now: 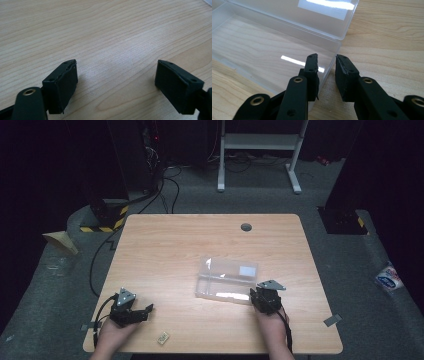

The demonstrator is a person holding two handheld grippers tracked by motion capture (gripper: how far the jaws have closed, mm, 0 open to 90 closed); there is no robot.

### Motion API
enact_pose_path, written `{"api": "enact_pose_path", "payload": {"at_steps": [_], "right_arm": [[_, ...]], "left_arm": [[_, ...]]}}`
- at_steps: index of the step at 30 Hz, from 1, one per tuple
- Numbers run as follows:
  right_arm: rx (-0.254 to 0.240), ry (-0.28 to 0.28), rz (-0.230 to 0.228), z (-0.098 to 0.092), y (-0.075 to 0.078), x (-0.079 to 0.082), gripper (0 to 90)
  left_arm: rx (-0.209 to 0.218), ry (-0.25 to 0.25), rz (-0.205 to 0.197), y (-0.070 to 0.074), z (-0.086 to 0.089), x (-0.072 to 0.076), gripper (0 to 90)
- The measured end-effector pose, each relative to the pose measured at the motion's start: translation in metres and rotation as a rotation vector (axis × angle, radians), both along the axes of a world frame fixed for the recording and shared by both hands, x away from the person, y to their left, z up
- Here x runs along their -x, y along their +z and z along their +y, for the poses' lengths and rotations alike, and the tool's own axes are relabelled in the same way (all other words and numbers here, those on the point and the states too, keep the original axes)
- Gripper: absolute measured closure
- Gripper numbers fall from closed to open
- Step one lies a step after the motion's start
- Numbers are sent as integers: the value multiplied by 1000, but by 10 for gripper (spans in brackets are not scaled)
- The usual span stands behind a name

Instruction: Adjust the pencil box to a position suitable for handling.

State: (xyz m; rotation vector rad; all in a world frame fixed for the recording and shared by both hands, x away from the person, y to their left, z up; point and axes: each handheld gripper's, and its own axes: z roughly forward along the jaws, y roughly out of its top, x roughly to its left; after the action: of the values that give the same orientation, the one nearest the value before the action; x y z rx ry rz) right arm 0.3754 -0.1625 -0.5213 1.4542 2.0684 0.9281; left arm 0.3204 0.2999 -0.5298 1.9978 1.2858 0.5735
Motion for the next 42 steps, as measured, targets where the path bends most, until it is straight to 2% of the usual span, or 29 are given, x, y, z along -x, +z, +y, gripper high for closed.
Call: {"api": "enact_pose_path", "payload": {"at_steps": [10,18,21,26,29,31,34,38,39,41,42], "right_arm": [[5,25,-4,-1,1,1,741],[26,60,-7,3,2,5,774],[10,54,3,9,2,8,773],[12,33,2,18,2,8,779],[24,-2,-3,26,1,4,830],[15,-22,-5,28,0,1,855],[22,-33,-9,32,1,-1,874],[22,-35,-5,35,0,-2,863],[29,-20,-9,35,0,-1,821],[29,-11,-13,34,0,-1,804],[14,-15,-7,33,1,1,785]], "left_arm": [[-2,-1,1,0,0,0,187],[-1,-1,1,0,0,0,186],[-1,-2,1,0,0,0,186],[-1,-2,1,0,0,0,186],[-2,-3,1,0,0,0,186],[-5,-7,3,0,0,0,186],[-5,-7,3,0,0,0,186],[-5,-11,4,0,0,0,186],[-5,-13,4,0,0,0,185],[-3,-14,6,0,0,0,185],[-3,-14,8,0,0,0,185]]}}
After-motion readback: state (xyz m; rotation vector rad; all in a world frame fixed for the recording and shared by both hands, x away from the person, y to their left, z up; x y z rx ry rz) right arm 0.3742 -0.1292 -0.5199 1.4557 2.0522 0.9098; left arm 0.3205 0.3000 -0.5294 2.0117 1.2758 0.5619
